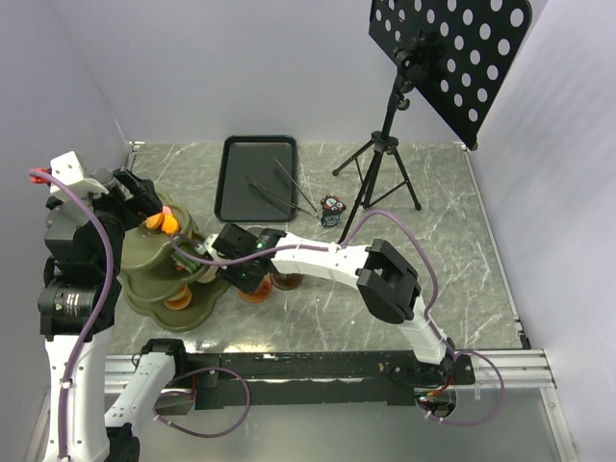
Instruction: Serve the afternoon tea
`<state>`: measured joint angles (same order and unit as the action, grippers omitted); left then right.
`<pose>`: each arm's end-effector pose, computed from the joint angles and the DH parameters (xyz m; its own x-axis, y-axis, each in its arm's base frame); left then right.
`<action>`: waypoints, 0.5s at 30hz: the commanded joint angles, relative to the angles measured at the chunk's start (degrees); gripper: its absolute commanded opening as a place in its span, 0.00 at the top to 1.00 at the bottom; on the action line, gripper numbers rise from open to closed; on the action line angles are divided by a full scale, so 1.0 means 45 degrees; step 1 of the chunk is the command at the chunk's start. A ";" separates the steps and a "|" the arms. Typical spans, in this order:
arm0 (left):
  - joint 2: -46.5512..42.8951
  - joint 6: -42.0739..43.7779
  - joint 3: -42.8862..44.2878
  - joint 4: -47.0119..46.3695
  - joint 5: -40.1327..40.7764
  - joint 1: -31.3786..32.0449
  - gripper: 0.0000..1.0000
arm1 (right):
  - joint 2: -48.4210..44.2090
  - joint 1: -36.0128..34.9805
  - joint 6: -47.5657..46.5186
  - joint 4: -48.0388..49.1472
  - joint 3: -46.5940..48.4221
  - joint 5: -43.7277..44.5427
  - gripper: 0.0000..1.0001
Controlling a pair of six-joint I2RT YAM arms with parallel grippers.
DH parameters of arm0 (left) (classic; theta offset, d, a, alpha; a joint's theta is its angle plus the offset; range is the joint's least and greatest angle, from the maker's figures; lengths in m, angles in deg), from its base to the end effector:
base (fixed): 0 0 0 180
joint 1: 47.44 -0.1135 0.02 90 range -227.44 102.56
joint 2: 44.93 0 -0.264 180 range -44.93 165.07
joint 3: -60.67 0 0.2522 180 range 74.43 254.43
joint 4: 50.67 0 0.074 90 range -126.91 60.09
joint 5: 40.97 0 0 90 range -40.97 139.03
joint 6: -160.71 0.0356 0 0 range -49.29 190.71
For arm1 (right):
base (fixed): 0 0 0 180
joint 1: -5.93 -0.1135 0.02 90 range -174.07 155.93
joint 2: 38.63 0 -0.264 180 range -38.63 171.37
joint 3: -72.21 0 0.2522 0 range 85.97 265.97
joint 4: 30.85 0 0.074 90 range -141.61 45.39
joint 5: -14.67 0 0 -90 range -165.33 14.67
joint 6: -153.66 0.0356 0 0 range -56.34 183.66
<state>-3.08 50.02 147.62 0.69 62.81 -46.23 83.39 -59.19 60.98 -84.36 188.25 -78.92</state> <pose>0.1095 0.0062 0.4564 -0.0256 -0.3427 -0.9391 -0.2408 0.9139 -0.3269 0.1942 0.4241 0.2167 -0.3191 -0.7990 -0.5097 -0.9347 0.3541 0.0301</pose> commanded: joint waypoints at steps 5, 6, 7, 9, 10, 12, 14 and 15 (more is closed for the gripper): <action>0.0017 0.0066 0.0279 -0.0212 -0.0055 0.0023 0.00 | -0.1272 -0.0001 0.0009 0.0608 -0.0676 0.0408 0.42; 0.0017 0.0066 0.0298 -0.0212 0.0003 0.0004 0.00 | -0.1507 -0.0001 0.0009 0.0745 -0.0968 0.0447 0.39; 0.0037 0.0066 0.0279 -0.0231 0.0004 0.0023 0.00 | -0.1838 0.0018 0.0048 0.0901 -0.1068 0.0525 0.37; 0.0037 0.0066 0.0299 -0.0212 -0.0016 0.0023 0.00 | -0.2502 0.0038 0.0106 0.1175 -0.1515 0.0739 0.31; 0.0056 0.0047 0.0299 -0.0231 -0.0016 0.0004 0.00 | -0.2873 0.0057 0.0126 0.1350 -0.1731 0.0779 0.27; 0.0076 0.0008 0.0318 -0.0232 -0.0016 0.0004 0.00 | -0.3595 0.0116 0.0223 0.1624 -0.2102 0.1224 0.23; 0.0096 0.0008 0.0357 -0.0251 0.0043 0.0023 0.00 | -0.4318 0.0194 0.0321 0.1936 -0.2492 0.1598 0.21; 0.0096 0.0027 0.0338 -0.0251 0.0082 0.0004 0.00 | -0.4670 0.0252 0.0457 0.2054 -0.2688 0.1735 0.19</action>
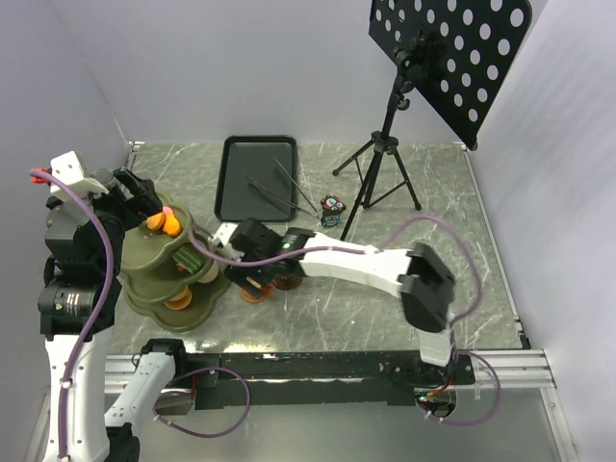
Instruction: Serve the afternoon tea
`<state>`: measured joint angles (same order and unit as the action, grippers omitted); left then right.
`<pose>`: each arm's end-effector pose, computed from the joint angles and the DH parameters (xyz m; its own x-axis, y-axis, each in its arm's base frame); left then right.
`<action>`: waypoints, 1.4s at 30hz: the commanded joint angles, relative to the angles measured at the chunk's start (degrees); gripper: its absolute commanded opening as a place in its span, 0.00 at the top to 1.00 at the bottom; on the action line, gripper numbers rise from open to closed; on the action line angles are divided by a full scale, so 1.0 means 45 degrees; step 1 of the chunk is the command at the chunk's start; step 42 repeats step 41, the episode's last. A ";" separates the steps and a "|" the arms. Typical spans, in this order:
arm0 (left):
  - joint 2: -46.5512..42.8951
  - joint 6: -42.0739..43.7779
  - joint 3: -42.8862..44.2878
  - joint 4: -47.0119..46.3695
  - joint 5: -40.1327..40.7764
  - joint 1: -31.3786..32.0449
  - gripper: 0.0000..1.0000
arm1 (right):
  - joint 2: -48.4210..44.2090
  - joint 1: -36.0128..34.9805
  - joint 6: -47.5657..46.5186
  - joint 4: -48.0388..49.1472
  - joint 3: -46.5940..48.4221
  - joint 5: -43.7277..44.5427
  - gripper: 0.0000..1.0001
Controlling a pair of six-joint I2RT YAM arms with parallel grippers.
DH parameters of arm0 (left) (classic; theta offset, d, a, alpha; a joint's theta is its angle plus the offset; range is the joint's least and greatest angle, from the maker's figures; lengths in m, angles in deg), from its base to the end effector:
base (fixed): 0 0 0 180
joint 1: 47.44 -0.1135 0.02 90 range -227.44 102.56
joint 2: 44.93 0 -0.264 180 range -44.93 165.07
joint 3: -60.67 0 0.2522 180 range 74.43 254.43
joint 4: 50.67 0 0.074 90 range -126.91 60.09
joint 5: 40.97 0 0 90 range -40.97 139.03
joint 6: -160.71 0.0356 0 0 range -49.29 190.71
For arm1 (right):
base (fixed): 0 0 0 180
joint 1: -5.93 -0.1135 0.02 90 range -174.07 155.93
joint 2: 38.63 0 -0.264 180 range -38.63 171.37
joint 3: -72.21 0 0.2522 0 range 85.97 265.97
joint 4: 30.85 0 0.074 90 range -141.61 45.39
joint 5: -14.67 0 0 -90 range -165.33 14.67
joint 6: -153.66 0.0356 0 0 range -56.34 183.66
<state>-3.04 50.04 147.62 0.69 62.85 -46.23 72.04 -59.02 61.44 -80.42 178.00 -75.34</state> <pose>0.1097 0.0062 0.4564 -0.0261 -0.3423 -0.9392 -0.2416 0.9138 -0.3263 0.1813 0.3879 0.2499 -0.3091 -0.7529 -0.5810 -0.9186 0.3944 -0.0224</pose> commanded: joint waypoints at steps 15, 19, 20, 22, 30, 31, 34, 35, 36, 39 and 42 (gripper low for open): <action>-0.0656 -0.0700 0.0123 -0.1150 0.0618 0.0023 0.00 | -0.7557 0.5874 0.6525 0.3251 -0.6013 0.2244 0.16; -0.0695 -0.0915 0.0357 -0.0916 0.1340 0.0004 0.00 | -0.9823 0.6386 0.6296 0.3797 -0.7246 0.4860 0.16; -0.0657 -0.1012 0.0415 -0.0838 0.1477 0.0004 0.00 | -1.0157 0.6425 0.6023 0.3953 -0.7364 0.5446 0.16; -0.0617 -0.1110 0.0493 -0.0701 0.1751 0.0004 0.00 | -1.0763 0.6444 0.5145 0.4266 -0.7482 0.6346 0.16; -0.0344 -0.1345 0.0845 -0.0544 0.2084 0.0023 0.00 | -1.1840 0.6445 0.2253 0.6121 -0.7405 0.7912 0.15; -0.0305 -0.1364 0.0923 -0.0525 0.2084 0.0023 0.00 | -1.1821 0.6445 0.2154 0.6161 -0.7346 0.7913 0.15; -0.0149 -0.1365 0.1099 -0.0350 0.2240 0.0023 0.00 | -1.1684 0.6445 0.2055 0.6084 -0.7151 0.7913 0.15; -0.0090 -0.1384 0.1099 -0.0310 0.2337 0.0023 0.00 | -1.1645 0.6445 0.2075 0.6045 -0.7131 0.7913 0.15; -0.0071 -0.1423 0.1080 -0.0271 0.2415 0.0023 0.00 | -1.1625 0.6445 0.2094 0.6064 -0.7111 0.7913 0.15; -0.0090 -0.1618 0.1021 -0.0329 0.2514 0.0023 0.00 | -1.1605 0.6444 0.2075 0.6064 -0.7072 0.7893 0.15; -0.0012 -0.1677 0.1118 -0.0252 0.2456 0.0004 0.00 | -1.1625 0.6425 0.2017 0.6064 -0.7033 0.7912 0.15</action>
